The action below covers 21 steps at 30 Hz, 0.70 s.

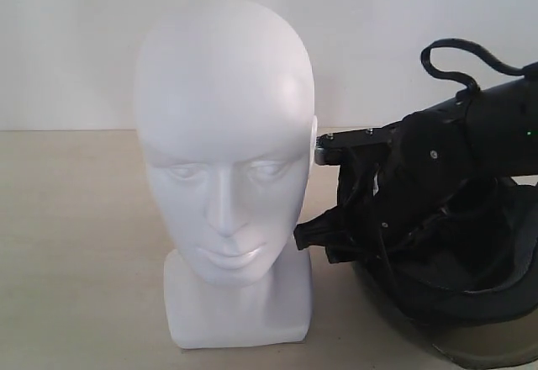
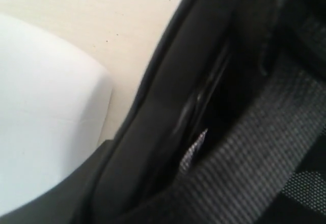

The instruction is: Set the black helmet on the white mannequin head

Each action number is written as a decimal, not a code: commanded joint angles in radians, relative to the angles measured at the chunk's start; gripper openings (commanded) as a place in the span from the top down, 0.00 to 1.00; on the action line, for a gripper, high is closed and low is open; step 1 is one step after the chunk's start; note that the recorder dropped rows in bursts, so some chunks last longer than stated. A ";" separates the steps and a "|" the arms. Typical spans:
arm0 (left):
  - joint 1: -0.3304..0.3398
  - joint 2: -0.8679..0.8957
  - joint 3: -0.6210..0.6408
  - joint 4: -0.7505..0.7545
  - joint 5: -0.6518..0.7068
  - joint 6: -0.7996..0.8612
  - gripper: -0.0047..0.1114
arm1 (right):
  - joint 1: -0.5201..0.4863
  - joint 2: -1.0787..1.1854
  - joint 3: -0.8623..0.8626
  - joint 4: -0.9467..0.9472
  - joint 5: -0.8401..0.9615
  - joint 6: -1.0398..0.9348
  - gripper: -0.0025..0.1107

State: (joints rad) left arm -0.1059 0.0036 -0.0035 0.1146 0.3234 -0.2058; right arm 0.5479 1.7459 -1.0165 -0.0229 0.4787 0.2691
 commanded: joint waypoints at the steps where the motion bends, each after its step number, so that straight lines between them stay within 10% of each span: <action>1: 0.003 -0.004 0.004 0.002 -0.001 0.004 0.92 | -0.009 -0.047 0.007 0.013 0.063 0.020 0.98; 21: 0.003 -0.004 0.004 0.002 -0.001 0.004 0.92 | -0.021 -0.251 0.007 0.112 0.140 0.049 0.98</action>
State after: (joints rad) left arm -0.1059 0.0036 -0.0035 0.1146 0.3234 -0.2058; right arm 0.5298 1.5331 -1.0056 0.0674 0.6289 0.3241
